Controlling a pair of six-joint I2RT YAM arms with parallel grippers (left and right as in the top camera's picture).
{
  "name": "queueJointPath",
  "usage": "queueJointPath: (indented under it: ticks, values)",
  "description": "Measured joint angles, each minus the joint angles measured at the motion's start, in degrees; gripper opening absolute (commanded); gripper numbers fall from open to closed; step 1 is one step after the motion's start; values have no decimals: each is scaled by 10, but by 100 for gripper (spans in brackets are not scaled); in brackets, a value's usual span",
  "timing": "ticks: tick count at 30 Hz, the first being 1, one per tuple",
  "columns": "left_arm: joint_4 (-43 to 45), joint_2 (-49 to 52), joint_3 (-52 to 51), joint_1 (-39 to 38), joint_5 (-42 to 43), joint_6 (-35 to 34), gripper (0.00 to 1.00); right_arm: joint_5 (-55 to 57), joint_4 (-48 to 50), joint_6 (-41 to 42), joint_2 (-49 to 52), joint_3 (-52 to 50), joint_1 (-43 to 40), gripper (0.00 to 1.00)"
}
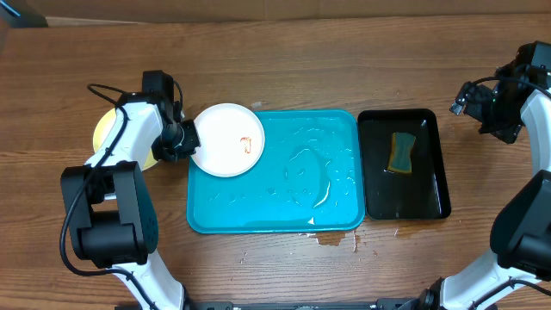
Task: Clean dirty plates on tray and stack at the side
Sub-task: 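Release the yellow plate and move the left gripper to the pink-white plate, then grasp the pink-white plate rim and slide it right onto tray center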
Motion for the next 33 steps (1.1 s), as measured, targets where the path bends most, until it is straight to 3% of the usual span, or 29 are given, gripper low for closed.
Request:
queueJointPath:
  ticks: [5,23,30,33]
  values:
    - [13,0,-2,0,23,-2,4,0,0,0,0,0,0,100]
    - [-15,0,-2,-69,51,0,4,0,0,0,0,0,0,100]
    - [-38,0,-2,-136,53,0,10,0,0,0,0,0,0,100]
    - [-43,0,-2,-172,55,-1,29,0,0,0,0,0,0,100]
